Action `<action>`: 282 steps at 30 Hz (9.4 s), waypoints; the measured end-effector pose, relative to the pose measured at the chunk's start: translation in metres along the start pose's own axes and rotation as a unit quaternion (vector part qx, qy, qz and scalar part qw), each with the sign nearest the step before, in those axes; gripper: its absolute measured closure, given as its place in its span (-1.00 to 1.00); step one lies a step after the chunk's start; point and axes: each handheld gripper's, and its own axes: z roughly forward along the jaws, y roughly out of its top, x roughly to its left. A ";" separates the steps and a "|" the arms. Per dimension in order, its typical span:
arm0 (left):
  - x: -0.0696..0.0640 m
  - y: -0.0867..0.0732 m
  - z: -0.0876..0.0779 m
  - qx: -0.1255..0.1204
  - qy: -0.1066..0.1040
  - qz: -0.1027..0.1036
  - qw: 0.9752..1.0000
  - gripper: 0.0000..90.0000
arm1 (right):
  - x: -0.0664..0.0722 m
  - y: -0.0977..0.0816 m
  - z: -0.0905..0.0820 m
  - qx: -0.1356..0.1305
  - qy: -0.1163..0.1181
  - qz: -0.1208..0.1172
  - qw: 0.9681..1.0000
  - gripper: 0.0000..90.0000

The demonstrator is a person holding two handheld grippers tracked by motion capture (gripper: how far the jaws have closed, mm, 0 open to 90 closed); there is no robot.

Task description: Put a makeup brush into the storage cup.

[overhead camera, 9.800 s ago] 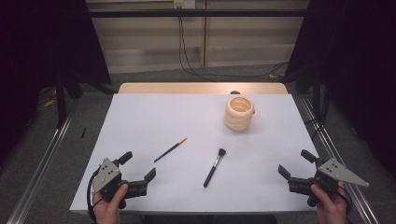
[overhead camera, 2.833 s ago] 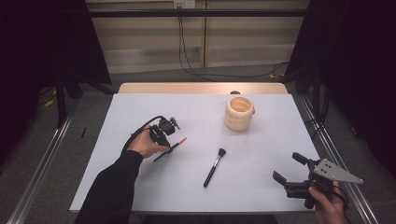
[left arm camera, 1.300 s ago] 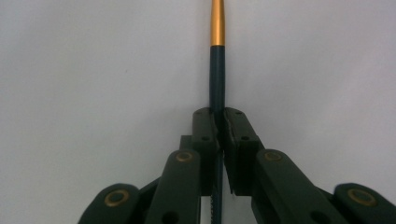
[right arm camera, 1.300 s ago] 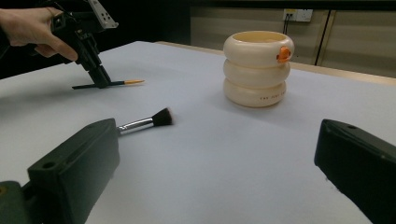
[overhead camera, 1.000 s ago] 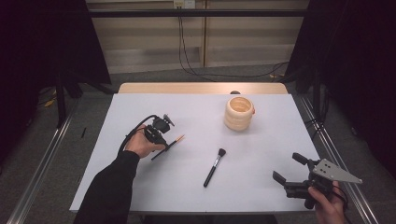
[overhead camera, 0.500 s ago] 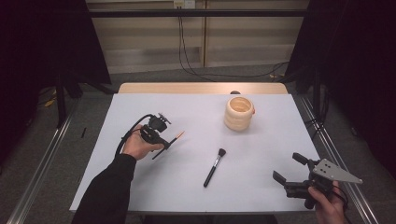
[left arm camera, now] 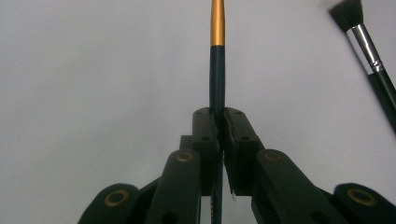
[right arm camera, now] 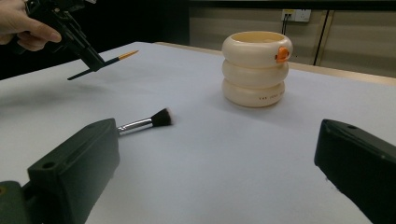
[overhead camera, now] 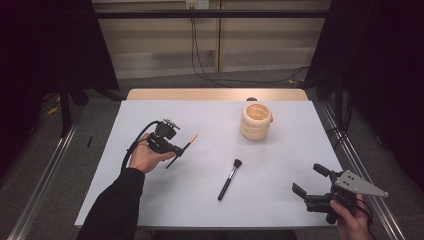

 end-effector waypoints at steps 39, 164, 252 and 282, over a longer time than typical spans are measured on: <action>-0.016 -0.032 -0.022 -0.203 0.020 -0.033 0.978 0.87 | 0.001 0.000 0.000 -0.001 -0.001 0.002 1.000 -1.00; -0.111 -0.032 -0.014 -0.354 -0.062 0.031 0.933 0.86 | 0.081 0.094 0.150 -0.042 0.225 -0.013 0.973 -0.56; -0.095 -0.055 -0.030 -0.376 0.031 0.023 0.926 -0.94 | 0.073 0.092 0.151 -0.022 0.267 -0.014 0.963 0.86; -0.083 -0.103 -0.037 -0.380 0.071 0.012 0.922 -0.98 | 0.030 0.103 0.126 -0.039 0.209 0.002 0.977 0.86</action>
